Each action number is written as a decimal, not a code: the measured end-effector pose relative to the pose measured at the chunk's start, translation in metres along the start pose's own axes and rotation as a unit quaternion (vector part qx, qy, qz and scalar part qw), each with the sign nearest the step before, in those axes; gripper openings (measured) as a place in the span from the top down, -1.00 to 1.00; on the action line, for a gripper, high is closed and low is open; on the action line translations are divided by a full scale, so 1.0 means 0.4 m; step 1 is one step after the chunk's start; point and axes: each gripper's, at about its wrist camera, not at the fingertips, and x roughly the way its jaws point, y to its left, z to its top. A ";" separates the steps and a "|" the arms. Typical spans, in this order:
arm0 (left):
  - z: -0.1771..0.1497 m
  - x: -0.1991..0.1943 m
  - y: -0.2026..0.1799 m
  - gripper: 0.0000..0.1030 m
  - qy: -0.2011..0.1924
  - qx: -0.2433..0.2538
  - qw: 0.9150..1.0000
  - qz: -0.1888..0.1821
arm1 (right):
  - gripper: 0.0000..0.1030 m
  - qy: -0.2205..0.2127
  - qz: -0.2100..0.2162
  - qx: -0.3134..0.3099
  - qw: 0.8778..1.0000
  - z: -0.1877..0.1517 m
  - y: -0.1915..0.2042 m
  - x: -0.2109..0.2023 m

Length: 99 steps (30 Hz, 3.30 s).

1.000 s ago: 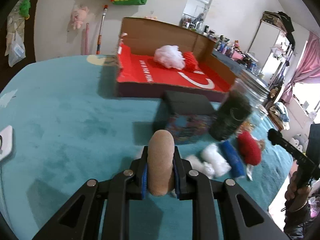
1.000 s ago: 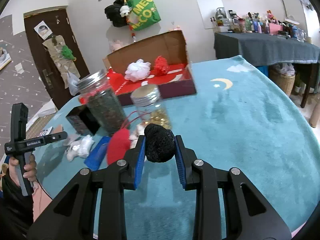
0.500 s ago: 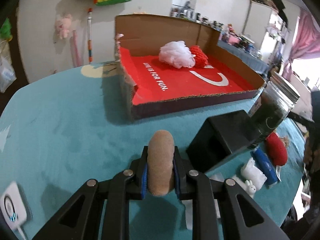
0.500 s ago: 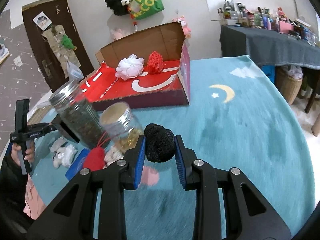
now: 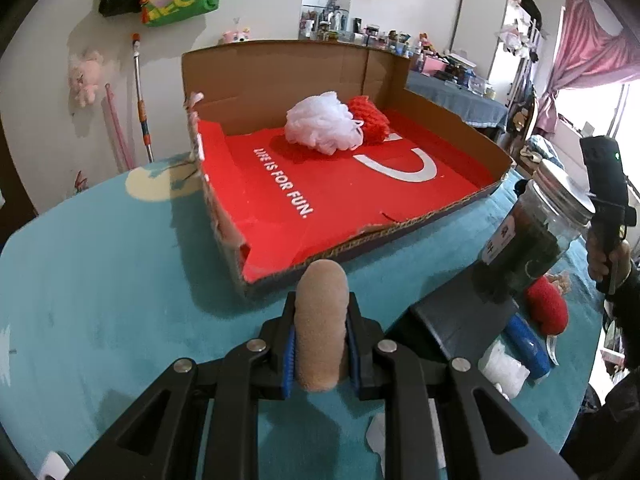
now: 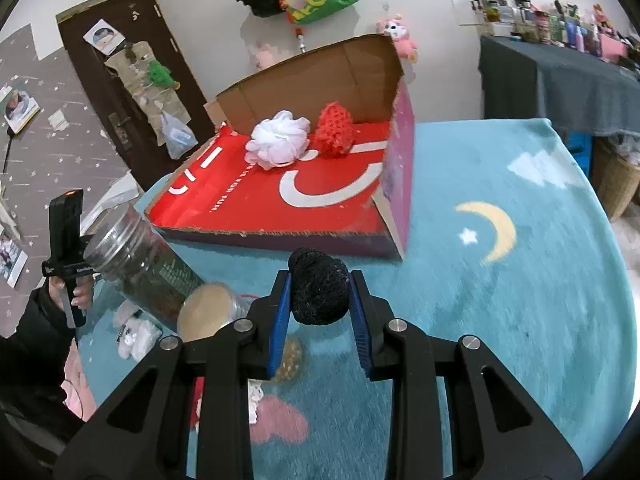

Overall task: Organize soft objects
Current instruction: 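Lift both held items and carry them into the cardboard box, then open both tools to release the sponge and black ball in the box, then withdraw both open tools from the box back over the table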

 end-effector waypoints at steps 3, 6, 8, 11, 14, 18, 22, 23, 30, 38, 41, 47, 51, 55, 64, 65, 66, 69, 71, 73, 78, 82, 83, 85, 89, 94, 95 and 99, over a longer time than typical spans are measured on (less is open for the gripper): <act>0.023 0.003 -0.009 0.59 0.002 0.009 1.000 -0.002 | 0.47 0.003 0.007 -0.006 1.000 0.015 0.006 0.006; 0.054 0.006 -0.022 0.59 0.001 0.023 1.000 -0.003 | 0.47 0.009 0.015 -0.013 1.000 0.033 0.015 0.014; 0.074 0.010 -0.032 0.59 0.000 0.029 1.000 -0.007 | 0.47 0.012 0.018 -0.017 1.000 0.043 0.019 0.021; 0.107 0.021 -0.047 0.59 -0.002 0.033 0.999 -0.009 | 0.47 0.018 0.025 -0.025 0.999 0.070 0.034 0.039; 0.144 0.039 -0.057 0.58 -0.001 0.024 1.000 -0.014 | 0.47 0.023 0.024 -0.040 0.999 0.100 0.055 0.061; 0.205 0.073 -0.071 0.58 0.010 0.010 1.000 -0.011 | 0.47 0.033 0.019 -0.060 0.998 0.163 0.083 0.104; 0.264 0.116 -0.075 0.50 0.032 -0.004 0.999 0.006 | 0.47 0.051 0.002 -0.053 0.997 0.233 0.085 0.162; 0.280 0.133 -0.072 0.46 0.042 -0.012 0.999 0.012 | 0.47 0.060 -0.005 -0.052 0.997 0.249 0.084 0.180; 0.338 0.256 -0.026 0.43 0.097 -0.048 0.992 0.059 | 0.47 0.119 -0.124 -0.050 0.984 0.333 0.063 0.338; 0.348 0.351 0.039 0.41 0.138 -0.069 0.982 0.112 | 0.47 0.178 -0.206 -0.060 0.960 0.357 0.034 0.452; 0.346 0.365 0.048 0.39 0.143 -0.071 0.980 0.118 | 0.47 0.185 -0.211 -0.068 0.958 0.370 0.032 0.463; 0.344 0.374 0.055 0.26 0.139 -0.073 0.980 0.124 | 0.47 0.194 -0.208 -0.065 0.957 0.383 0.017 0.477; 0.349 0.376 0.050 0.08 0.136 -0.072 0.980 0.125 | 0.46 0.197 -0.211 -0.081 0.954 0.375 0.026 0.487; 0.352 0.370 0.059 -0.08 0.130 -0.077 0.981 0.125 | 0.44 0.194 -0.217 -0.096 0.952 0.368 0.037 0.486; 0.359 0.273 0.017 -0.57 0.081 -0.063 0.988 0.119 | -0.06 0.170 -0.208 -0.113 0.956 0.359 0.093 0.458; 0.360 0.254 0.007 -0.63 0.073 -0.062 0.988 0.118 | -0.06 0.166 -0.206 -0.113 0.958 0.362 0.103 0.447; 0.360 0.242 0.001 -0.64 0.069 -0.060 0.989 0.119 | -0.06 0.162 -0.206 -0.113 0.958 0.364 0.112 0.438; 0.363 0.168 -0.038 -0.72 0.042 -0.057 0.990 0.125 | -0.14 0.145 -0.209 -0.115 0.960 0.368 0.146 0.392; 0.361 0.124 -0.061 -0.85 0.023 -0.060 0.990 0.128 | -0.26 0.129 -0.210 -0.118 0.962 0.374 0.169 0.348; 0.354 0.055 -0.097 -0.95 -0.004 -0.056 0.990 0.128 | -0.28 0.105 -0.210 -0.123 0.964 0.376 0.201 0.287; 0.329 -0.075 -0.157 -1.00 -0.060 -0.049 0.990 0.117 | -0.50 0.051 -0.206 -0.123 0.969 0.361 0.265 0.125; 0.277 -0.190 -0.225 -1.00 -0.110 -0.056 0.987 0.101 | -0.52 0.002 -0.196 -0.125 0.973 0.326 0.324 -0.005; 0.265 -0.209 -0.241 -1.00 -0.119 -0.060 0.986 0.098 | -0.57 -0.007 -0.192 -0.124 0.973 0.321 0.337 -0.029; 0.233 -0.253 -0.274 -1.00 -0.136 -0.065 0.984 0.097 | -0.66 -0.031 -0.183 -0.126 0.975 0.292 0.364 -0.093; 0.165 -0.326 -0.320 -1.00 -0.175 -0.068 0.977 0.099 | -0.67 -0.072 -0.181 -0.139 0.971 0.224 0.416 -0.193; 0.078 -0.401 -0.373 -1.00 -0.231 -0.072 0.963 0.122 | -0.69 -0.117 -0.171 -0.149 0.967 0.122 0.467 -0.293; 0.062 -0.408 -0.385 -1.00 -0.237 -0.069 0.961 0.127 | -0.71 -0.125 -0.165 -0.146 0.967 0.100 0.472 -0.309; 0.014 -0.435 -0.429 -1.00 -0.262 -0.056 0.954 0.133 | -0.71 -0.142 -0.162 -0.140 0.966 0.035 0.482 -0.345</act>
